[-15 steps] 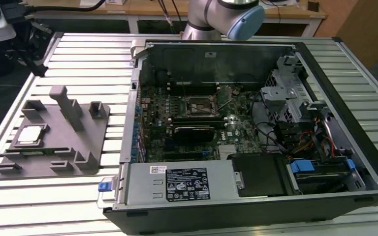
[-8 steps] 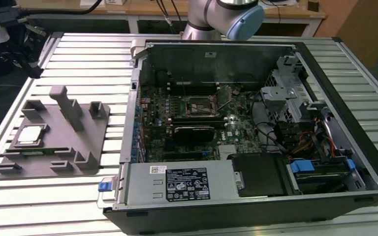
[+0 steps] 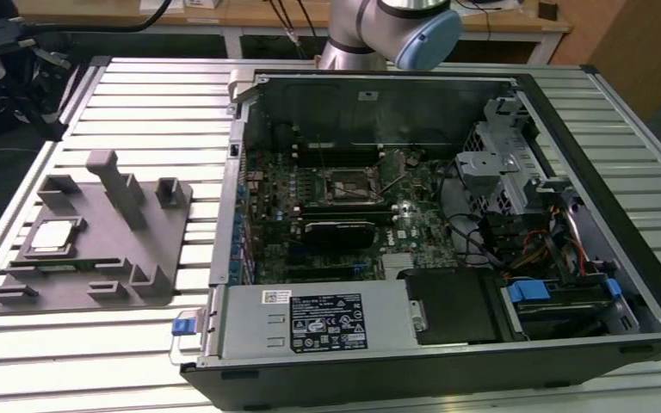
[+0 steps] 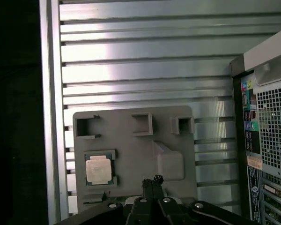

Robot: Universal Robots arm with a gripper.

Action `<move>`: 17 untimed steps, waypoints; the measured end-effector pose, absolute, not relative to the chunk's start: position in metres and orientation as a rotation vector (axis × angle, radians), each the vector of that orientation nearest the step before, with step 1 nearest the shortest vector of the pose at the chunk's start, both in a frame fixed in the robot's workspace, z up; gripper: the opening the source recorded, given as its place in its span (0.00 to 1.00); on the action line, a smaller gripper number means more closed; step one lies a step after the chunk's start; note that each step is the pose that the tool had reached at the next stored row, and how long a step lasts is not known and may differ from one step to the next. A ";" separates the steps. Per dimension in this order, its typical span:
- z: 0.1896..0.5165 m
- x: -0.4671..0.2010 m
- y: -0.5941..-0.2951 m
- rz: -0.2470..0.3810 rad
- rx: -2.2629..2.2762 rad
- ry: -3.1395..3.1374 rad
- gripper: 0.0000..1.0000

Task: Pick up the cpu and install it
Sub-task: 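Reach for the cpu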

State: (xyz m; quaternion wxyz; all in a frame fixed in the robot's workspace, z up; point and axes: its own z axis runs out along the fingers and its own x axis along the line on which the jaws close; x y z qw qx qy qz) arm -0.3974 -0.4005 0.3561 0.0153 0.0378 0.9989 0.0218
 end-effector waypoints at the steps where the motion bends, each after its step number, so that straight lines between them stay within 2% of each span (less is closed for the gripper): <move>1: 0.355 -0.399 -0.401 0.068 0.118 3.108 0.11; 17: 0.340 -0.410 -0.402 0.068 0.118 3.108 0.11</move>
